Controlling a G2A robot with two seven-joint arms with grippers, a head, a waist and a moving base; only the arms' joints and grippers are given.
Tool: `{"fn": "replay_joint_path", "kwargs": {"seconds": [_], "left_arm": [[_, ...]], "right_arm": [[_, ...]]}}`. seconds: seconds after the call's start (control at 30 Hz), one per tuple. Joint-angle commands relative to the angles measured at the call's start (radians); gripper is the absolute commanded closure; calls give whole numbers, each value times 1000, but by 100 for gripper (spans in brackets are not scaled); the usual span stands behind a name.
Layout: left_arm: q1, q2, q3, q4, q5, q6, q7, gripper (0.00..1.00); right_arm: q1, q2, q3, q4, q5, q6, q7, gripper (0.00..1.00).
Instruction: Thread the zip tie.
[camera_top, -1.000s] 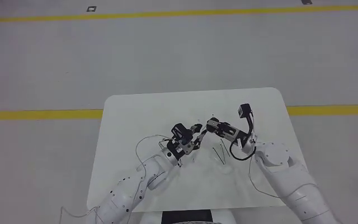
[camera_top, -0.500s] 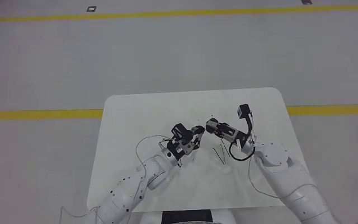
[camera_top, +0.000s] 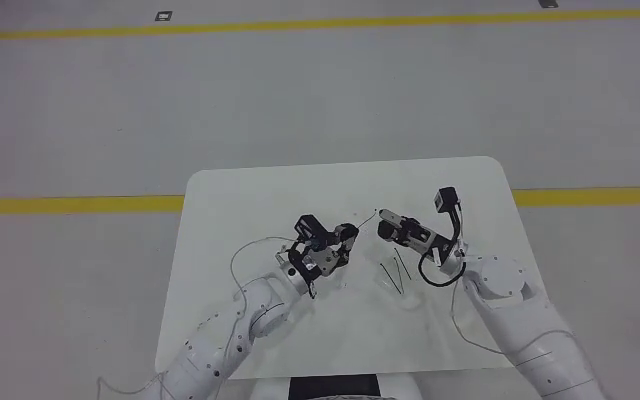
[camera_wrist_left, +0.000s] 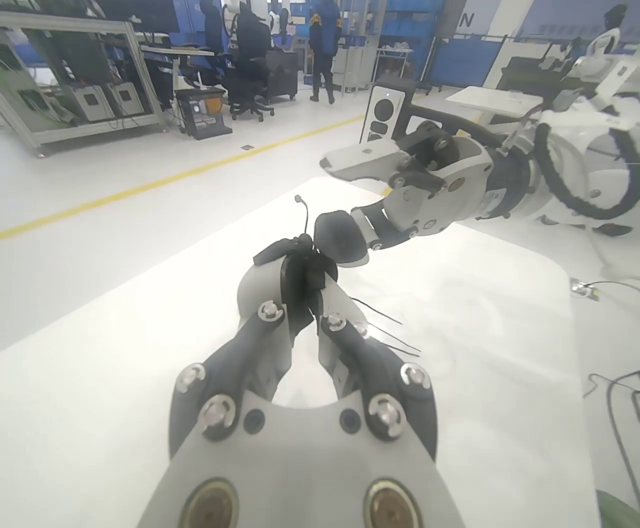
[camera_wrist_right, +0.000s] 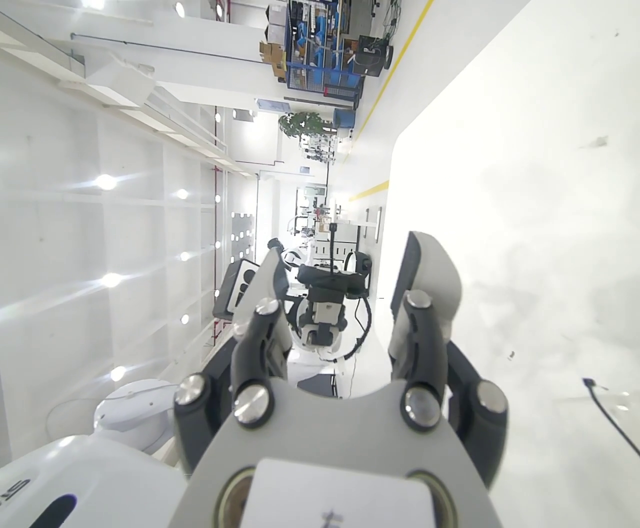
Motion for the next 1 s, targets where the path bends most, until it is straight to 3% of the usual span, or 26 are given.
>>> {"fn": "replay_joint_path", "kwargs": {"seconds": [0.0,0.1,0.17,0.57,0.67,0.73,0.97], "left_arm": [[6,8,-27,-8,-27,-33,-30,100],[25,16,-52,-20,-78,-65,-53,100],[28,21,-50,-37,-95,-65,-86,100],[30,20,-51,-37,-129,-58,-99,100],[33,22,-61,-33,-277,-65,-152,100],[29,29,-62,-38,-374,-65,-227,100],[16,75,-72,-74,-711,-65,-442,100]], "right_arm": [[-7,4,17,2,-30,-33,20,0],[-15,10,37,1,-73,-66,42,0],[-15,10,37,1,-73,-66,42,0],[-15,10,37,1,-73,-66,42,0],[-15,10,37,1,-73,-66,42,0],[-15,10,37,1,-73,-66,42,0],[-15,10,37,1,-73,-66,42,0]]}}
